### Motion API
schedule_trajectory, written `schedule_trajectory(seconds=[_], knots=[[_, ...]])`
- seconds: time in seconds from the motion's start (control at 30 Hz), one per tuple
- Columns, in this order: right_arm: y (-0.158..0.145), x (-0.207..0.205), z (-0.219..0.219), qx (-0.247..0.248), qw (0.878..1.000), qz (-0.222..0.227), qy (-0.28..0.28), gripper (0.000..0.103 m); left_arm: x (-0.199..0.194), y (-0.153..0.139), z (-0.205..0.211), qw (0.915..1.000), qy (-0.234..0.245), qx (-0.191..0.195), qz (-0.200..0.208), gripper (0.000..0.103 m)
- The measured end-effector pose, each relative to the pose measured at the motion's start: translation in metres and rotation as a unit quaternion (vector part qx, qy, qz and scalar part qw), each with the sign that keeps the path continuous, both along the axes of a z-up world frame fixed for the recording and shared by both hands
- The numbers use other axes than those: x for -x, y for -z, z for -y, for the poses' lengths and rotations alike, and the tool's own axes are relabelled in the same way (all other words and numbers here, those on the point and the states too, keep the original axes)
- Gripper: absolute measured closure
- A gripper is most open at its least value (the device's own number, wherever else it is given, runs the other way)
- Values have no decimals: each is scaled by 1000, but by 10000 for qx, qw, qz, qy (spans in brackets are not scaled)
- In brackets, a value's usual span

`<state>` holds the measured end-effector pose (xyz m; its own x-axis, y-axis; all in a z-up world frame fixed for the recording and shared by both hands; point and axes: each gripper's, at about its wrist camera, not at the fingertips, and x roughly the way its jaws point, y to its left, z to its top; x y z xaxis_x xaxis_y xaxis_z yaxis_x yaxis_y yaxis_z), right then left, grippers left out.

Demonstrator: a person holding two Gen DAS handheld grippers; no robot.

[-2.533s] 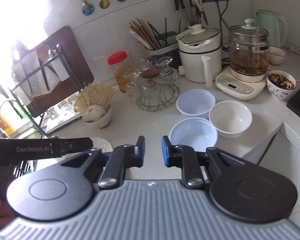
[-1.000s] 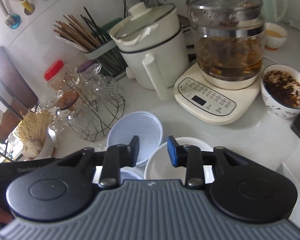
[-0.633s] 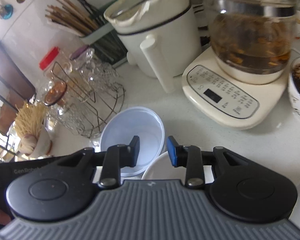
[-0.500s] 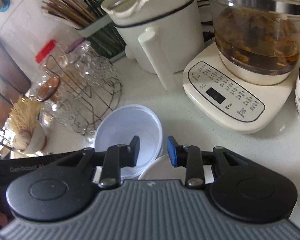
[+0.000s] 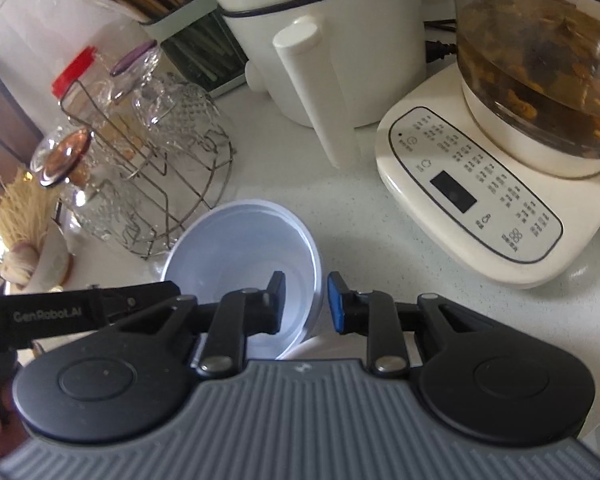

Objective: Organize plates and bowls

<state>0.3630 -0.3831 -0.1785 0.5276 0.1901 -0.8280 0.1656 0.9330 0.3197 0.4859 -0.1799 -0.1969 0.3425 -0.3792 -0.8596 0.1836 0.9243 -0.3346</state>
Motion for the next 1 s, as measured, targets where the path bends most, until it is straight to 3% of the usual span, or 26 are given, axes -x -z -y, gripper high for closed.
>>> schedule_trajectory(seconds=[0.23, 0.4, 0.53, 1.0], knots=[[5, 2, 0, -130, 9998, -33, 127, 91, -1, 4, -5, 9999, -123, 107, 46, 94], [-2, 6, -2, -184, 9997, 79, 158, 91, 4, -5, -9, 9997, -94, 162, 167, 94], [-16, 14, 1, -313, 9989, 210, 275, 91, 4, -19, -19, 9990, -73, 404, 188, 94], [-78, 59, -15, -373, 9938, 764, 715, 90, 37, -93, -39, 9928, 367, 775, 833, 94]])
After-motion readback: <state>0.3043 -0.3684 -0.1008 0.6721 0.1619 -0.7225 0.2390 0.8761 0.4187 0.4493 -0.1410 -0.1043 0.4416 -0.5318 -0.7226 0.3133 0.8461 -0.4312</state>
